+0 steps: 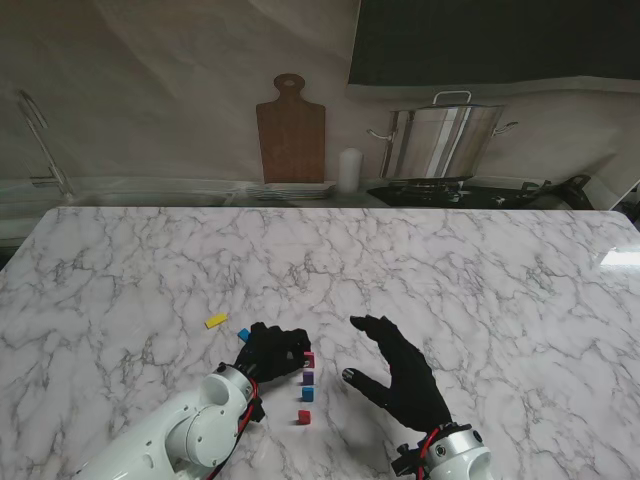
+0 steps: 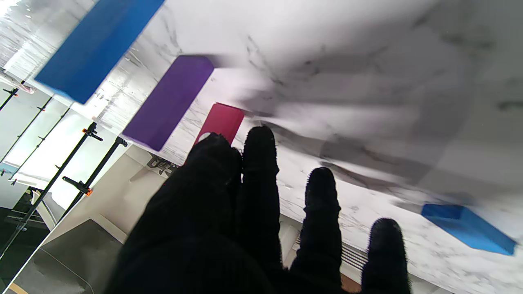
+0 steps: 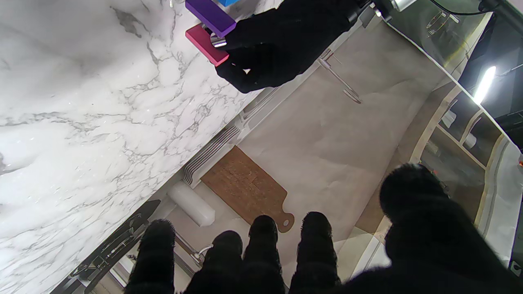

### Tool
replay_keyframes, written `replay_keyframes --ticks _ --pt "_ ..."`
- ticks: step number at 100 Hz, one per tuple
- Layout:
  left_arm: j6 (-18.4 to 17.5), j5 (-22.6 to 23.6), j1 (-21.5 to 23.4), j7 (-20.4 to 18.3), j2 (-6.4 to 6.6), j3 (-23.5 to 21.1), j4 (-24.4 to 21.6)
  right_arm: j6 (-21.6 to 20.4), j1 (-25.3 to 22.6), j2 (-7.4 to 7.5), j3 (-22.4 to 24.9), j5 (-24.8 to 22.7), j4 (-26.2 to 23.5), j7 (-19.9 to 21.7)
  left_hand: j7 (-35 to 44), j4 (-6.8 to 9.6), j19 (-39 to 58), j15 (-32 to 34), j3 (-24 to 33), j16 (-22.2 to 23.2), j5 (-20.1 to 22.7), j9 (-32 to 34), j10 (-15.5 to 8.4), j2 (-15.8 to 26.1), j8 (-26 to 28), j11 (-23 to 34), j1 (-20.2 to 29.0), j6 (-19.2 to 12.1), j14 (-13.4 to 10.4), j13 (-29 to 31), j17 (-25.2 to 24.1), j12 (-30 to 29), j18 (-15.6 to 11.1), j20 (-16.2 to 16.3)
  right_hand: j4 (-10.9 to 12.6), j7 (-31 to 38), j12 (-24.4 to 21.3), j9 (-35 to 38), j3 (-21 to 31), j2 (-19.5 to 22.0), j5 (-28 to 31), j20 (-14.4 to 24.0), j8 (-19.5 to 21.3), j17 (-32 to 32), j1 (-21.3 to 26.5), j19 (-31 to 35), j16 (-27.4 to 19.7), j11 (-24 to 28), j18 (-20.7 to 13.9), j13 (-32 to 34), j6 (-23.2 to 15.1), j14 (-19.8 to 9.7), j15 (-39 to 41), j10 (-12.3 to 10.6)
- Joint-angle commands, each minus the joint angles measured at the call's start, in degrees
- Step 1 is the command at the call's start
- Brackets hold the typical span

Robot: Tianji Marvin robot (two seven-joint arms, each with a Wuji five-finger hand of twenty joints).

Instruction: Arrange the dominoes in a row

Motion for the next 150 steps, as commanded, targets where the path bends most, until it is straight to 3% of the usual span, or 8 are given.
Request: replay_keyframes --ticks 1,48,102,150 --pt "-0.3 -0.1 0.0 -1.0 0.03 0.2 0.1 0.1 -0.3 -0.11 0.0 -0.1 -0.2 0.0 2.8 2.07 -1.2 -0.3 2.5 0.3 -1.3 -1.2 -0.1 -0.8 1.8 -0.7 0.7 -1.1 0.5 -1.1 -1.6 0.8 0.6 1.1 -0.7 0.9 -0.3 -1.1 -1.1 1.1 -1.5 0.2 -1.1 -0.5 0.2 0.5 0.1 0.9 -1.4 0.2 -1.3 -0.6 -0.5 -0.5" --pt "-0.6 -0.2 -0.2 -1.5 0.15 0.2 0.3 0.0 -0.2 -0.11 0.0 -0.1 -0.2 0.0 2.3 1.91 -3.4 -0.9 2.9 0.5 -1.0 -1.5 -0.4 -0.9 6.7 1.6 -0.5 -1.7 0.6 -1.8 -1.7 2.6 0.6 2.2 -0.7 0.9 -0.3 -1.1 -1.1 1.1 -1.4 0.2 -1.1 -0.5 0.2 0.5 0.1 0.9 -1.4 0.2 -1.4 -0.6 -0.5 -0.4" --pt "-0.9 0.4 -0.2 -1.6 0.29 0.1 0.3 0.0 -0.2 -0.08 -0.2 -0.1 -0.2 0.1 2.1 1.96 -4.0 -1.0 2.6 0.5 -0.9 -1.4 -0.3 -1.3 7.3 1.6 -0.7 -1.5 0.6 -2.0 -1.8 3.3 0.6 2.9 -0.7 0.9 -0.3 -1.1 -1.1 1.1 -1.4 0.2 -1.1 -0.4 0.3 0.5 0.1 0.9 -1.5 0.3 -1.3 -0.6 -0.5 -0.6" --pt "-1.2 0.5 -0.1 -2.6 0.56 0.0 0.1 0.1 -0.2 -0.04 -0.2 -0.1 -0.2 0.3 -4.2 1.95 -5.9 -2.2 2.5 0.2 -2.3 -7.2 0.6 -2.0 5.2 3.7 -1.9 0.6 0.9 -3.4 -1.8 -0.2 0.4 3.9 -0.7 1.0 -0.3 -1.2 -1.1 1.0 -1.4 0.2 -1.1 -0.4 0.3 0.6 0.1 0.8 -1.4 0.3 -1.3 -0.6 -0.5 -0.4"
